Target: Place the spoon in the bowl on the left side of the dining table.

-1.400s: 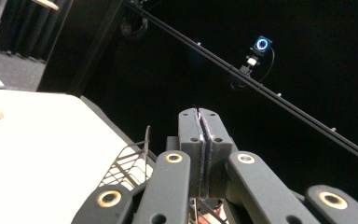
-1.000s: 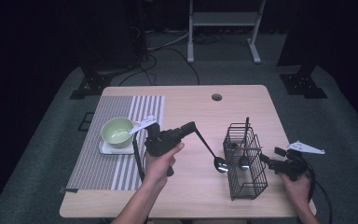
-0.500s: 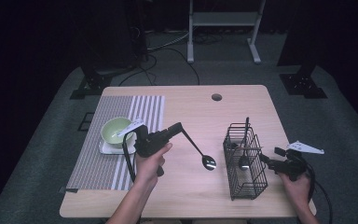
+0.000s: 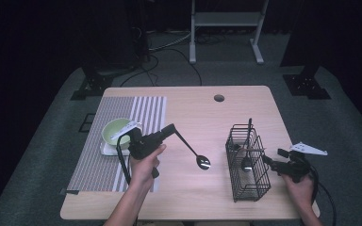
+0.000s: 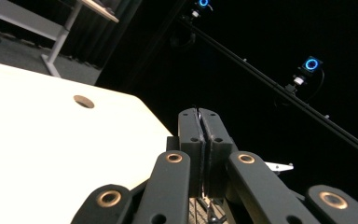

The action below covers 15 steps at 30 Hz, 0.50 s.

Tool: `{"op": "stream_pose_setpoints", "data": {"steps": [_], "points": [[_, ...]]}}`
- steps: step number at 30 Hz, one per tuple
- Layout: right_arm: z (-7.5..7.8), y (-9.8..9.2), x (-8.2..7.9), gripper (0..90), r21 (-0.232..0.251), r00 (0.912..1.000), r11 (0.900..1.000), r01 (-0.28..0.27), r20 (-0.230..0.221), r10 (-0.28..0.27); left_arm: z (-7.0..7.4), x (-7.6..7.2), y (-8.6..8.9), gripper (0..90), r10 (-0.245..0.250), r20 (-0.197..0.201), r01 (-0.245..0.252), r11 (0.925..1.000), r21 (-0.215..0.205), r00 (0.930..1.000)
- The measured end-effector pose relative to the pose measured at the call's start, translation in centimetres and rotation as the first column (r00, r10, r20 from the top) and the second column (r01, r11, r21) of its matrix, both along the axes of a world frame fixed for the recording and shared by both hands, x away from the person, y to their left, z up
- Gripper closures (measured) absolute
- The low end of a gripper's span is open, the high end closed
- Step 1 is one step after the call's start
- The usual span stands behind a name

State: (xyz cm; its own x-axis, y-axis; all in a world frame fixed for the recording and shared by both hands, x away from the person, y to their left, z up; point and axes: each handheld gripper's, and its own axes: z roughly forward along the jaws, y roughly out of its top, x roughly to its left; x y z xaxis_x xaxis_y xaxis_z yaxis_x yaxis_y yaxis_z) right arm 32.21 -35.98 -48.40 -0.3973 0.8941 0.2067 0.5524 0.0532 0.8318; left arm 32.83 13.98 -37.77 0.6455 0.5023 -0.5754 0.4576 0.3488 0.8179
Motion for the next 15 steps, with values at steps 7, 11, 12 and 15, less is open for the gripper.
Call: {"op": "stream_pose_setpoints", "data": {"steps": [7,11,12,15], "points": [[0.0,0.1,0.0,16.0,-0.006,1.0,1.0,0.002,-0.001,-0.002,-0.2,0.2,1.1,89.2,0.028,-0.008,-0.027,0.9995,0.014,0.9996],[0.0,0.1,0.0,16.0,-0.007,1.0,1.0,0.004,-0.001,-0.004,-0.2,0.2,1.9,89.2,0.049,-0.01,-0.049,0.9986,0.02,0.9988],[0.0,0.1,0.0,16.0,-0.007,1.0,1.0,0.004,-0.002,-0.004,-0.1,0.3,2.1,89.2,0.054,-0.01,-0.054,0.9983,0.021,0.9985],[0.0,0.1,0.0,16.0,-0.007,1.0,1.0,0.005,-0.002,-0.005,-0.1,0.3,2.6,89.2,0.067,-0.01,-0.067,0.9975,0.021,0.9977]]}}
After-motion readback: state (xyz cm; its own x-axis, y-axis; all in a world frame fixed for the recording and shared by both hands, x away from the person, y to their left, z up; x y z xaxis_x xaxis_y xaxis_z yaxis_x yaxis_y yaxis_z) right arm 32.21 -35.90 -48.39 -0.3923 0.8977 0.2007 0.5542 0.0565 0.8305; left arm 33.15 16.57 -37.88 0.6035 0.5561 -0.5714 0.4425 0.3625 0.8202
